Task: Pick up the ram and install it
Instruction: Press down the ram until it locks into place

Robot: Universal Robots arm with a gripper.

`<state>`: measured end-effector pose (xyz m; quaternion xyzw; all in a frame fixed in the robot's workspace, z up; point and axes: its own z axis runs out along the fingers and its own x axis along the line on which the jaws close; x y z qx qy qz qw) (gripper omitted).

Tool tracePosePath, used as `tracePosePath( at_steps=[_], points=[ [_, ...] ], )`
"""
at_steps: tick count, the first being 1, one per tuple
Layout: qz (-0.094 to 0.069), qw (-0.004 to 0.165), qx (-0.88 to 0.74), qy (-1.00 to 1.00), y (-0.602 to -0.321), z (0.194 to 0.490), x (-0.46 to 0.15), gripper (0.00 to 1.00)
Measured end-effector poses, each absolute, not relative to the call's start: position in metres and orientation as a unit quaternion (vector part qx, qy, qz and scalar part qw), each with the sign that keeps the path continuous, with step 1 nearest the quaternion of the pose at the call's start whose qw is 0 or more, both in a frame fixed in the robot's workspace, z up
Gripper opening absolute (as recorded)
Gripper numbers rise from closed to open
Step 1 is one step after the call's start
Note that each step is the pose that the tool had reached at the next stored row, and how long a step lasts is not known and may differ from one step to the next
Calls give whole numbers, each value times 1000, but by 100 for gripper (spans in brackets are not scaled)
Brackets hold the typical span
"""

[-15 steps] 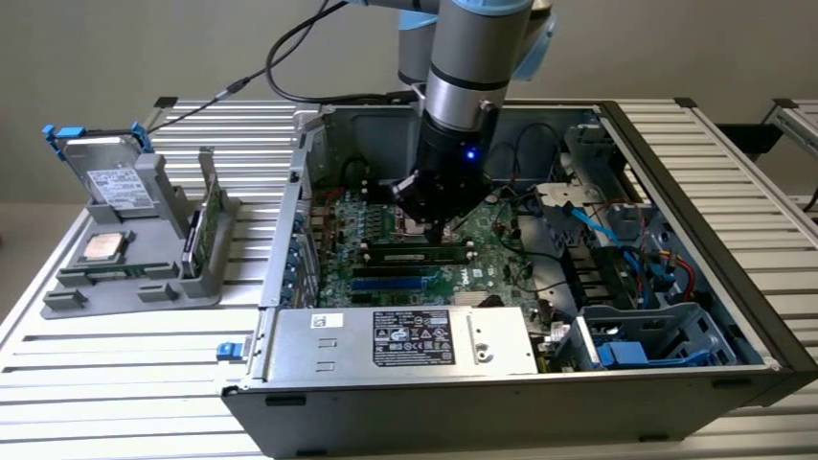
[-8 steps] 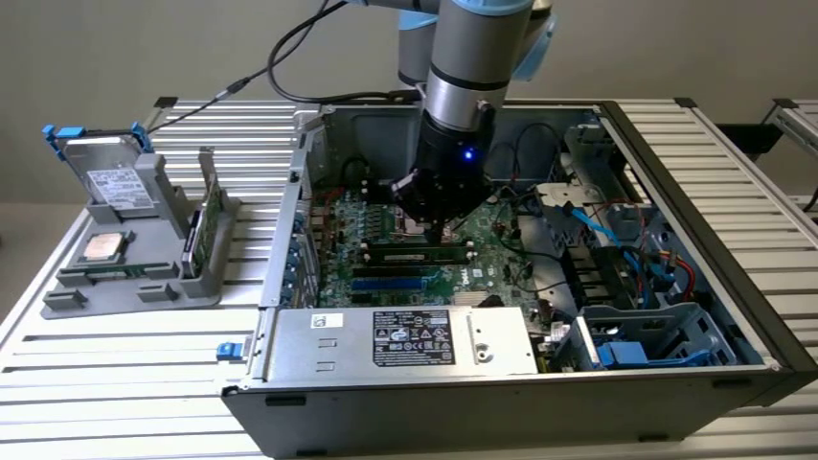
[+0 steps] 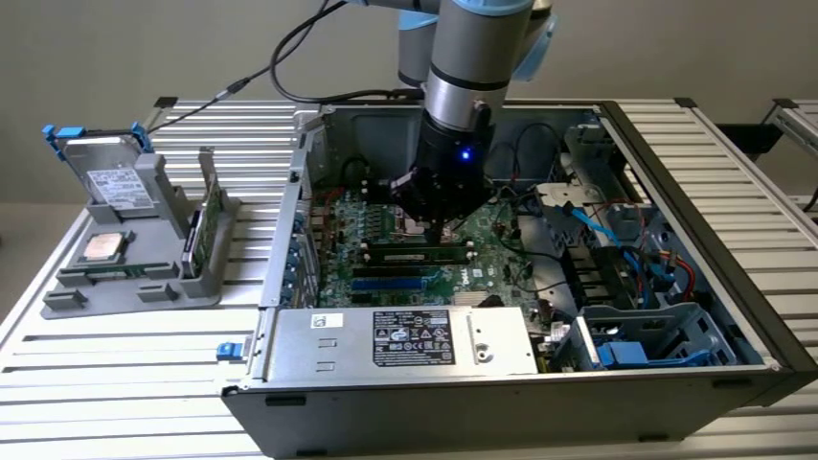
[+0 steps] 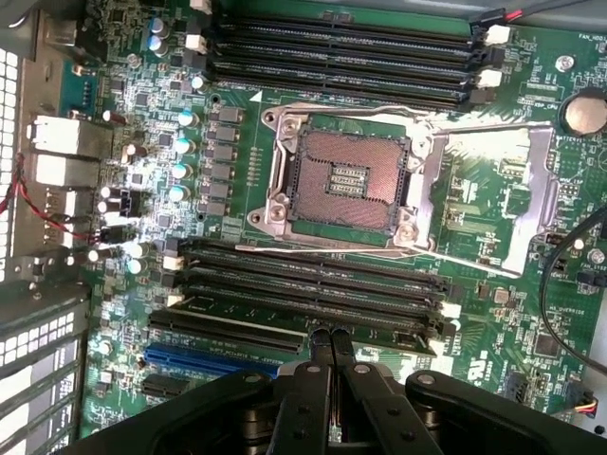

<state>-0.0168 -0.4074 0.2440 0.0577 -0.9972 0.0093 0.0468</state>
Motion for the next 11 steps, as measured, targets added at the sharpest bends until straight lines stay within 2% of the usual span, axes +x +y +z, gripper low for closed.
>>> tracePosePath(
  at_steps=[11],
  points=[
    [9,47,35,-998,-407,244,-17,10]
  ],
)
